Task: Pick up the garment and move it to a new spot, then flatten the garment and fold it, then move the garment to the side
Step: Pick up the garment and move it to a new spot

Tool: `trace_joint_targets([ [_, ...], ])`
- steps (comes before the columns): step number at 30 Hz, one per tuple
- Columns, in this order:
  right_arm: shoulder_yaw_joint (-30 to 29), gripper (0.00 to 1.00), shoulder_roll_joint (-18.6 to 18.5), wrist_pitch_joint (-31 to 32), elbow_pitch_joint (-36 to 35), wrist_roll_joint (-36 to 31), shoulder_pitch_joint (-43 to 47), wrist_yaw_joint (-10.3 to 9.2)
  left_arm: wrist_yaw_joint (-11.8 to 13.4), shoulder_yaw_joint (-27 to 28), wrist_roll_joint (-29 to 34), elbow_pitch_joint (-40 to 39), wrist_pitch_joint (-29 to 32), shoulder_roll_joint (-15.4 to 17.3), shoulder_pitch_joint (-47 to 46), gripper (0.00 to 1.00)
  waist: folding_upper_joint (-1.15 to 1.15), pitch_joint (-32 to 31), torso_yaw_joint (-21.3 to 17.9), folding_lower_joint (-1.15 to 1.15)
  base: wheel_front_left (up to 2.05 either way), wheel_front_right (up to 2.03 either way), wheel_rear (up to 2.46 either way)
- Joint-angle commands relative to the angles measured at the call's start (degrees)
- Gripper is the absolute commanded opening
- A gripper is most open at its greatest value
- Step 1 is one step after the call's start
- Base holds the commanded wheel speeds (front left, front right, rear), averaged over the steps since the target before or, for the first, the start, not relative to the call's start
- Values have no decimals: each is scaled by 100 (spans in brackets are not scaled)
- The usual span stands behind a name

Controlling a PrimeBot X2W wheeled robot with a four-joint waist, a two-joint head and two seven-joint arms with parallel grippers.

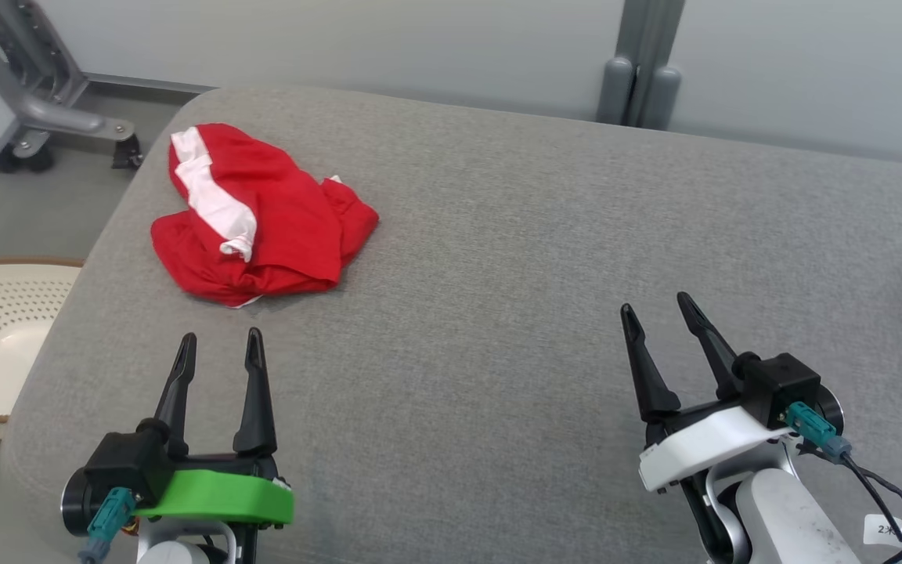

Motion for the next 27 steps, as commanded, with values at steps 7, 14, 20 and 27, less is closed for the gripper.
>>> trace_joint_targets([
  [7,183,100,-17,1,50,169,85,-4,-19,53,46,-45,0,10,178,100,0,-136,711,0,0,0,0],
  [14,309,100,-18,1,106,185,91,-4,-44,95,94,-61,-1,10,227,100,0,-139,847,0,0,0,0],
  [20,336,100,-19,1,119,197,51,-4,-18,164,102,-73,-1,10,195,100,0,-126,786,0,0,0,0],
  [27,273,100,-19,1,52,259,-79,-4,-16,230,148,-42,0,9,-40,100,0,88,609,0,0,0,0],
])
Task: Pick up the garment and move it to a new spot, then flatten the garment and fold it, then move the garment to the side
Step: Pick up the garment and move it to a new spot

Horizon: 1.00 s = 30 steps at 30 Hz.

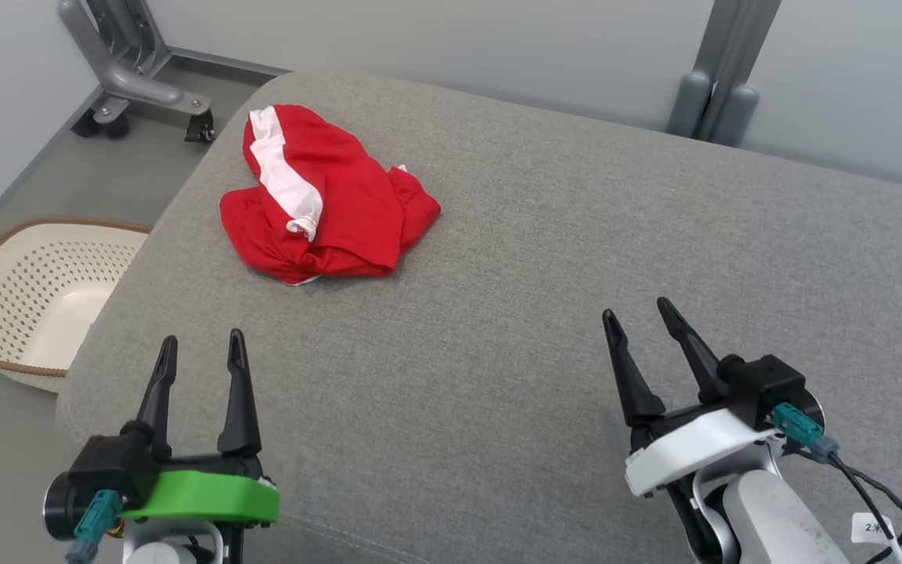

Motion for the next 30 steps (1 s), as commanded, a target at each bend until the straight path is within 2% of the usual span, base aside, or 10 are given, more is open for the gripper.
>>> trace_joint_targets([
  [1,-30,100,-20,1,-52,-42,-100,-4,-19,32,82,60,0,8,-187,100,0,170,-95,0,0,0,0],
  [7,-290,100,-111,1,-238,-277,-369,-4,-45,59,219,681,1,9,-870,100,0,790,-255,0,0,0,0],
  [14,-590,100,-462,59,-663,-433,-700,-4,-218,-203,509,2022,6,214,-2145,100,0,1536,-435,0,0,0,0],
  [19,-776,100,-614,194,-950,-449,-813,-4,-252,-307,588,2826,157,322,-3034,100,0,1898,-547,0,0,0,0],
  [30,-836,100,-709,267,-1219,-434,-863,-4,-32,-301,658,4326,499,553,-4304,100,0,2268,-779,0,0,0,0],
])
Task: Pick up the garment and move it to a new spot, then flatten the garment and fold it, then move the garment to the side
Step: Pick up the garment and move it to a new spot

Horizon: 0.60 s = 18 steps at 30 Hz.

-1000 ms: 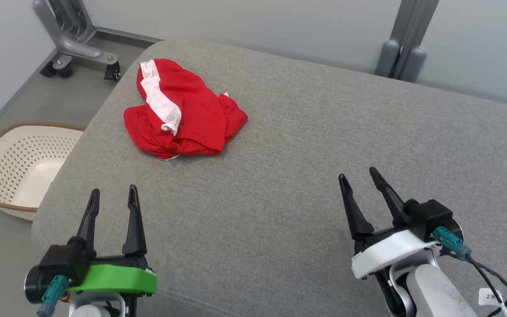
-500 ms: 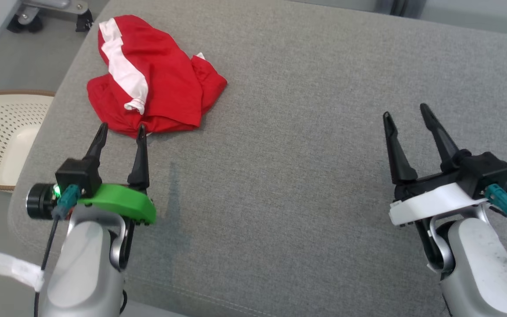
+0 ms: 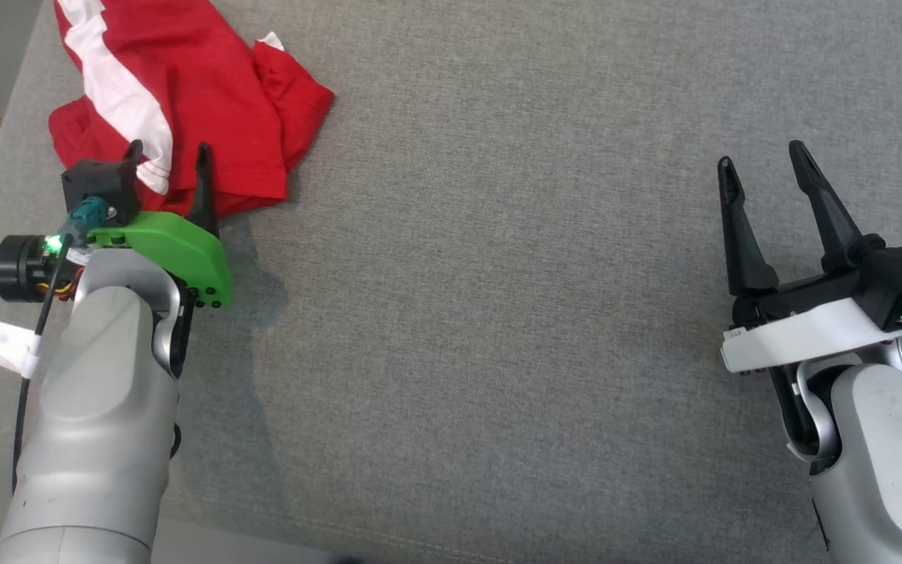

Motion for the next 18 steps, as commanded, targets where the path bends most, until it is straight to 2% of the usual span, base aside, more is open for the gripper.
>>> trace_joint_targets([
  [1,9,100,-22,-29,-31,-22,-47,-4,42,23,17,148,13,54,-150,100,0,116,-127,0,0,0,0],
  [2,19,100,-23,-33,-27,-25,-51,-4,38,26,-14,271,24,58,-207,100,0,121,-143,0,0,0,0],
  [3,22,100,-24,-39,-21,-27,-53,-4,4,34,-47,352,4,55,-245,92,0,121,-154,0,0,0,0],
  [4,25,100,-21,-45,-9,-30,-54,-4,-17,68,-96,436,-48,51,-292,42,0,118,-165,0,0,0,0],
  [5,28,100,-14,-52,4,-32,-55,-4,-20,71,-100,502,-78,64,-320,0,0,109,-174,0,0,0,0],
  [12,39,100,62,-101,176,-31,15,-4,-57,84,-180,665,-422,115,-351,0,0,-178,-191,0,0,0,0],
  [18,107,100,167,-171,379,31,105,-4,-83,167,-208,0,-511,163,-100,0,0,-656,-226,0,0,0,0],
])
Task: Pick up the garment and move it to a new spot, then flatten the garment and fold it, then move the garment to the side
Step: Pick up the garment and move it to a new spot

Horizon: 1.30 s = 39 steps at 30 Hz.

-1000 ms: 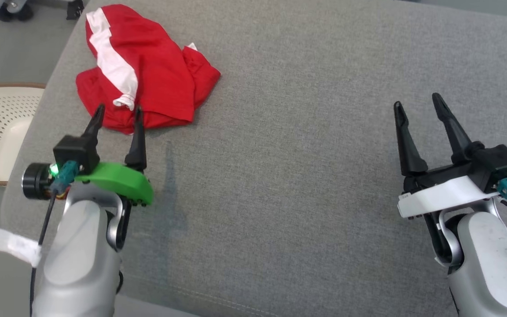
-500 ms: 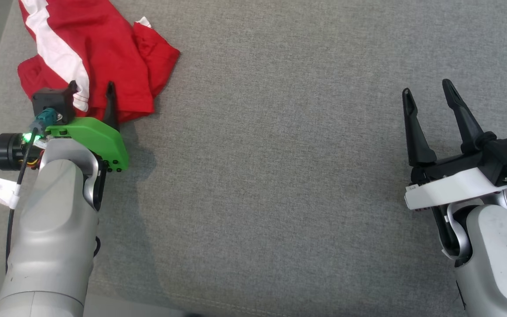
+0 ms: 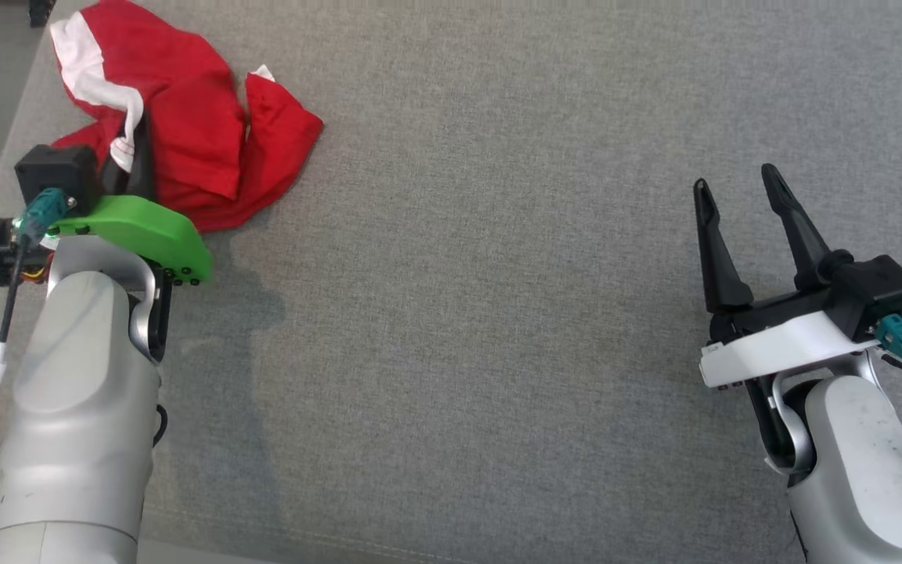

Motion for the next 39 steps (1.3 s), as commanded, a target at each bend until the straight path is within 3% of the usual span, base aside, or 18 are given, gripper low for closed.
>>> trace_joint_targets([
  [1,15,100,28,-50,56,36,98,-4,-27,44,-8,-287,-29,53,187,0,0,-351,-43,0,0,0,0],
  [10,19,100,242,-136,315,146,242,-4,-155,-44,-5,-1982,-28,-98,1022,0,0,-970,-339,0,0,0,0],
  [18,87,100,384,-164,427,216,225,-4,-204,-603,-144,-2979,21,-466,1361,0,0,-1164,-827,0,0,0,0],
  [22,46,100,432,-166,365,256,179,-4,-82,-1040,-306,-3314,94,-580,1356,0,0,-1166,-1112,0,0,0,0],
  [26,44,100,461,-168,338,268,146,-4,225,-1634,-712,-3529,84,-603,1200,0,0,-1143,-1416,0,0,0,0],
  [33,-64,100,491,-167,305,322,134,-4,1193,-3092,-1493,-3715,-6,-596,938,0,0,-1086,-1849,0,0,0,0],
  [38,-135,100,504,-166,273,339,115,-4,1478,-4126,-1823,-3454,-23,-596,986,0,0,-1015,-1987,0,0,0,0],
  [39,-148,100,504,-165,272,339,116,-4,1449,-4410,-1845,-3290,-17,-594,1023,26,0,-1007,-2003,0,0,0,0],
])
